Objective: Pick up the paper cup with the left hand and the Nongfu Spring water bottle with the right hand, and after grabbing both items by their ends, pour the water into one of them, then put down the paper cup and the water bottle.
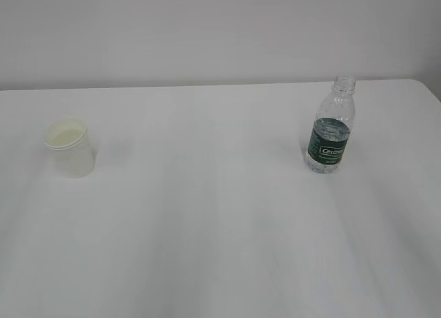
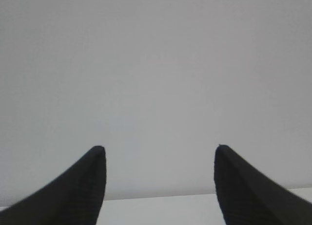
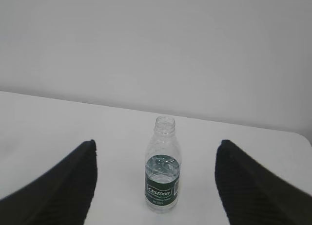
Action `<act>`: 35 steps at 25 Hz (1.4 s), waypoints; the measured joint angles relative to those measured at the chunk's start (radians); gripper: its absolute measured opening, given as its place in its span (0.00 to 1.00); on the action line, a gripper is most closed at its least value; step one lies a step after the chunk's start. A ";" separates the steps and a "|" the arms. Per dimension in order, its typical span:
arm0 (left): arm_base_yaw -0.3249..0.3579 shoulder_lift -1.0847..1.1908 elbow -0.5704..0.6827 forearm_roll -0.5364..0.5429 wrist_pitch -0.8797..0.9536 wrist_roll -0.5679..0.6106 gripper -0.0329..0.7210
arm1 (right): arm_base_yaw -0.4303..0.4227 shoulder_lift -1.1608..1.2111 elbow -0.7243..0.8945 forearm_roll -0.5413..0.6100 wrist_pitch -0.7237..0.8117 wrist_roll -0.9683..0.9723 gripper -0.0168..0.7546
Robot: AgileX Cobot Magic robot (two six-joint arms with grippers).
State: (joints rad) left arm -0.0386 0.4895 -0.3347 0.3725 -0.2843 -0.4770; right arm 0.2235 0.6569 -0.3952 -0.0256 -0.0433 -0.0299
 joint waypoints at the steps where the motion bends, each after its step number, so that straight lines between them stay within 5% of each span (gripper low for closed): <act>1: 0.000 -0.025 -0.001 0.000 0.027 0.000 0.70 | 0.000 -0.021 0.000 0.000 0.023 0.000 0.76; 16: 0.000 -0.234 -0.001 -0.005 0.247 -0.002 0.70 | 0.000 -0.201 -0.127 -0.008 0.344 -0.002 0.76; 35: 0.000 -0.378 -0.181 -0.009 0.639 0.008 0.67 | 0.000 -0.437 -0.222 0.044 0.672 -0.002 0.76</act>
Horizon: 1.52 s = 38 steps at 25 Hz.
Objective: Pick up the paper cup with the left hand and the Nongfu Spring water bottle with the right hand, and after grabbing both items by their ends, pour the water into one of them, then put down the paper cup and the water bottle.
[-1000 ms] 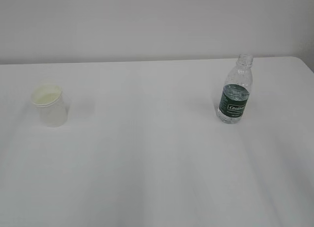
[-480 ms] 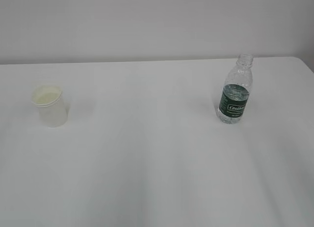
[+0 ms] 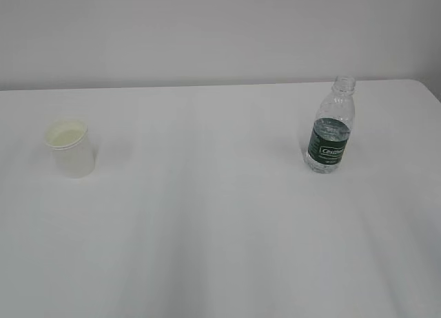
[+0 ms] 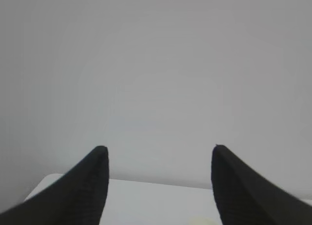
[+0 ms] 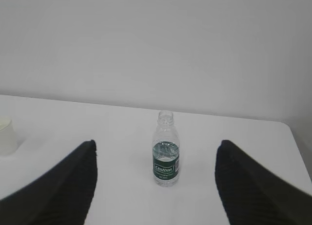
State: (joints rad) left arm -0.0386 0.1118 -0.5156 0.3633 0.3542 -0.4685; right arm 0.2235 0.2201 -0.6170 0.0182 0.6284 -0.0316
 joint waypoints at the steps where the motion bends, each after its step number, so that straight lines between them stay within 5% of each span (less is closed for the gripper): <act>1: 0.000 -0.012 -0.007 -0.004 0.022 0.018 0.67 | 0.000 -0.022 0.000 0.000 0.025 0.000 0.76; 16: 0.000 -0.092 -0.197 -0.226 0.522 0.392 0.65 | 0.000 -0.168 -0.010 0.022 0.337 0.000 0.76; 28: 0.000 -0.092 -0.250 -0.500 0.807 0.414 0.65 | 0.000 -0.182 -0.125 0.028 0.633 0.000 0.76; 38: 0.000 -0.108 -0.250 -0.513 0.893 0.416 0.62 | 0.000 -0.240 -0.142 0.030 0.648 0.064 0.76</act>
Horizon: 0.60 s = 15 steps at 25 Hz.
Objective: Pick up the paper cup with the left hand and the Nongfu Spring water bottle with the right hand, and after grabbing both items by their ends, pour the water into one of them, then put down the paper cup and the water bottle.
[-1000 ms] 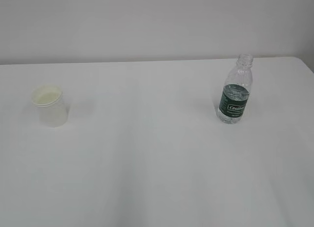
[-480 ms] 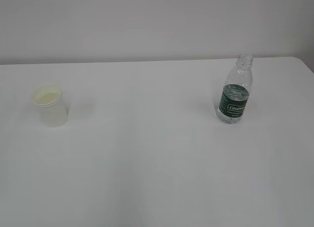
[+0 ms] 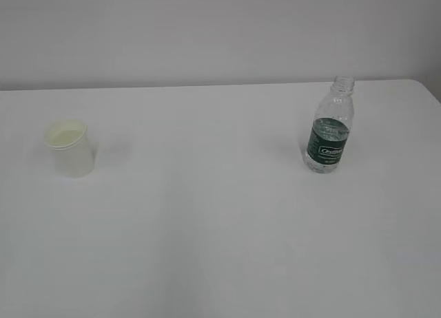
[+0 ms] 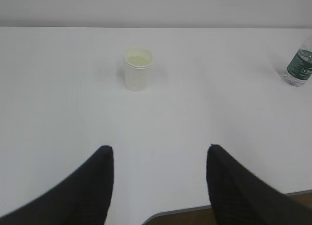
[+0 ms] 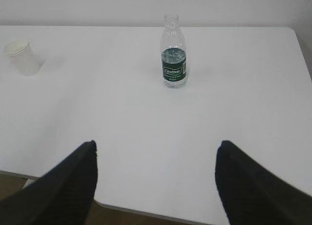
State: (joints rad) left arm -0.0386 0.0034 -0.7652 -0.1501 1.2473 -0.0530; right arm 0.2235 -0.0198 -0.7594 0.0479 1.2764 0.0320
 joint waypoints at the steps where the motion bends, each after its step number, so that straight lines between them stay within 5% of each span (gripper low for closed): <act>1: 0.000 0.000 0.000 0.000 0.002 0.000 0.62 | 0.000 0.000 -0.004 0.000 0.000 0.002 0.76; 15: 0.000 0.000 0.144 0.070 -0.023 0.002 0.60 | 0.000 0.000 0.029 -0.136 0.005 0.005 0.76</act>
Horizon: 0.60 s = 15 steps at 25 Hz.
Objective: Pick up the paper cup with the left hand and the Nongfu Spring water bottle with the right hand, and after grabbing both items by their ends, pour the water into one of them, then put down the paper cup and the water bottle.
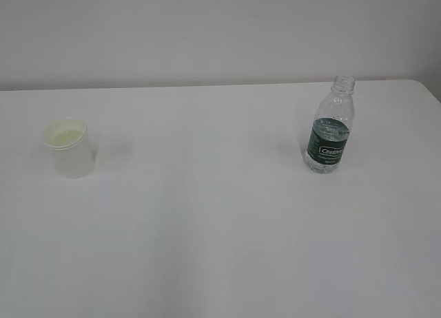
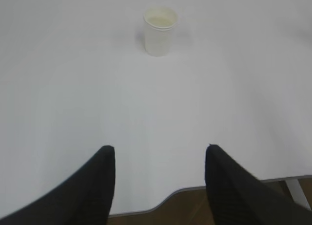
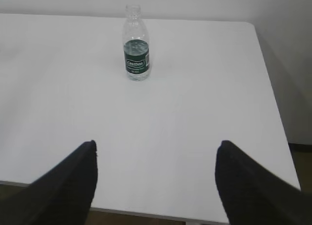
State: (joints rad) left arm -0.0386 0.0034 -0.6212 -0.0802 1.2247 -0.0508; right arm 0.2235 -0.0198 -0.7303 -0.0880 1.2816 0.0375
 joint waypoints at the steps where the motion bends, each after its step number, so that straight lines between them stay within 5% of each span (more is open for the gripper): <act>1: 0.000 0.000 0.009 0.000 -0.008 0.000 0.59 | 0.000 0.000 0.006 -0.007 0.000 0.000 0.76; 15: 0.000 0.000 0.073 0.010 -0.085 0.000 0.58 | 0.000 0.000 0.175 -0.029 -0.029 0.002 0.76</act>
State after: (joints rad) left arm -0.0386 0.0034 -0.5479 -0.0703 1.1401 -0.0508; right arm 0.2235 -0.0198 -0.5554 -0.1171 1.2527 0.0390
